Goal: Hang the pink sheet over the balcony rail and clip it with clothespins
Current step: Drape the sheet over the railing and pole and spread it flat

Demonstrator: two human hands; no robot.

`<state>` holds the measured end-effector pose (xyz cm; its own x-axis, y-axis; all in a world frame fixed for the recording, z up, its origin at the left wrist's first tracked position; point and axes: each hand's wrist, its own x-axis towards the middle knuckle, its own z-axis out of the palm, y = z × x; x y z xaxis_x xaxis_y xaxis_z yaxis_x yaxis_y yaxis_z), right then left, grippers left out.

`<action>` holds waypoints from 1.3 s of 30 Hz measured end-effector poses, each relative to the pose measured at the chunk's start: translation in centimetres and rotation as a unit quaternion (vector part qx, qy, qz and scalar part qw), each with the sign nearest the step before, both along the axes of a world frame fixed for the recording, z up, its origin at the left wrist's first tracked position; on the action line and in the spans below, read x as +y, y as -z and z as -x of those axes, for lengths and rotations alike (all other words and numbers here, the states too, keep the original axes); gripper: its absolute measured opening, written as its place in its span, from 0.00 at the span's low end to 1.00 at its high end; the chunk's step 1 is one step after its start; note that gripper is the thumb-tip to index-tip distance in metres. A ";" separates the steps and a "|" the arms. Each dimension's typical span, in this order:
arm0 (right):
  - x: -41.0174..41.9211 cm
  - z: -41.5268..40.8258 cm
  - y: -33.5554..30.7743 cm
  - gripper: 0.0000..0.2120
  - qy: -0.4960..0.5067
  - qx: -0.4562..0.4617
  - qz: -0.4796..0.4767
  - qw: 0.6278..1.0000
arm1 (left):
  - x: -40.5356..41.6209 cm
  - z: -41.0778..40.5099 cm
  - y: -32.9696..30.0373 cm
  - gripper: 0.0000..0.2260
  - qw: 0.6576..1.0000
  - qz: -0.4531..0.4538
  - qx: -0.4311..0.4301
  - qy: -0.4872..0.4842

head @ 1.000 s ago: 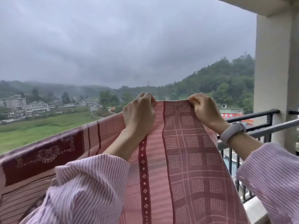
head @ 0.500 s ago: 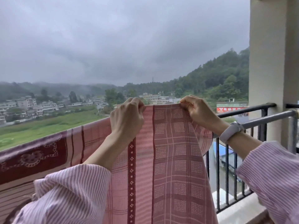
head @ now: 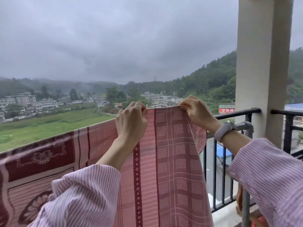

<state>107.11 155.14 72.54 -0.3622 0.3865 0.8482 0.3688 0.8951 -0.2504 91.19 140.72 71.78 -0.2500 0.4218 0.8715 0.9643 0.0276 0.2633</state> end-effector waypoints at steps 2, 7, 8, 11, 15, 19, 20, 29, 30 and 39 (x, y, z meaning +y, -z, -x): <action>2.9 -2.4 0.0 0.06 0.022 0.005 0.008 1.000 | 3.3 -2.4 0.0 0.04 1.000 0.002 0.005 0.006; 8.7 -6.0 -0.1 0.07 0.024 -0.004 0.001 1.000 | 10.3 -5.7 0.6 0.05 1.000 -0.006 -0.001 -0.019; 9.6 -6.4 -0.2 0.07 0.017 -0.013 -0.004 1.000 | 11.3 -6.0 0.7 0.06 1.000 -0.007 -0.002 -0.024; 12.0 -7.8 -0.8 0.07 0.000 -0.028 -0.011 1.000 | 13.4 -7.3 0.4 0.06 0.999 -0.027 0.008 -0.027; 15.0 -10.5 -1.2 0.06 -0.023 -0.035 -0.005 0.999 | 16.1 -9.9 0.2 0.06 0.999 -0.007 0.028 -0.032; 18.3 -13.1 0.1 0.06 -0.044 -0.058 0.037 0.997 | 18.3 -12.4 1.2 0.06 0.998 0.021 0.040 -0.038; 18.9 -13.6 0.5 0.06 -0.053 -0.060 0.047 0.996 | 18.7 -13.0 1.4 0.05 0.998 0.028 0.044 -0.041; 20.6 -19.1 4.3 0.09 -0.227 -0.142 0.146 0.953 | 20.2 -20.6 5.5 0.04 0.996 0.017 0.045 -0.070; 20.8 -20.1 4.9 0.09 -0.248 -0.130 0.146 0.949 | 20.5 -22.2 6.6 0.05 0.996 0.008 0.056 -0.064; 23.4 -23.7 8.8 0.20 -0.425 -0.092 0.264 0.861 | 24.1 -28.3 10.9 0.17 0.994 0.019 0.089 -0.062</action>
<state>130.78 178.57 63.77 -0.8140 0.2293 0.5337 -0.2870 0.6401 -0.7127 119.53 164.84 60.92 -0.1457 0.4314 0.8903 0.9841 0.1553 0.0858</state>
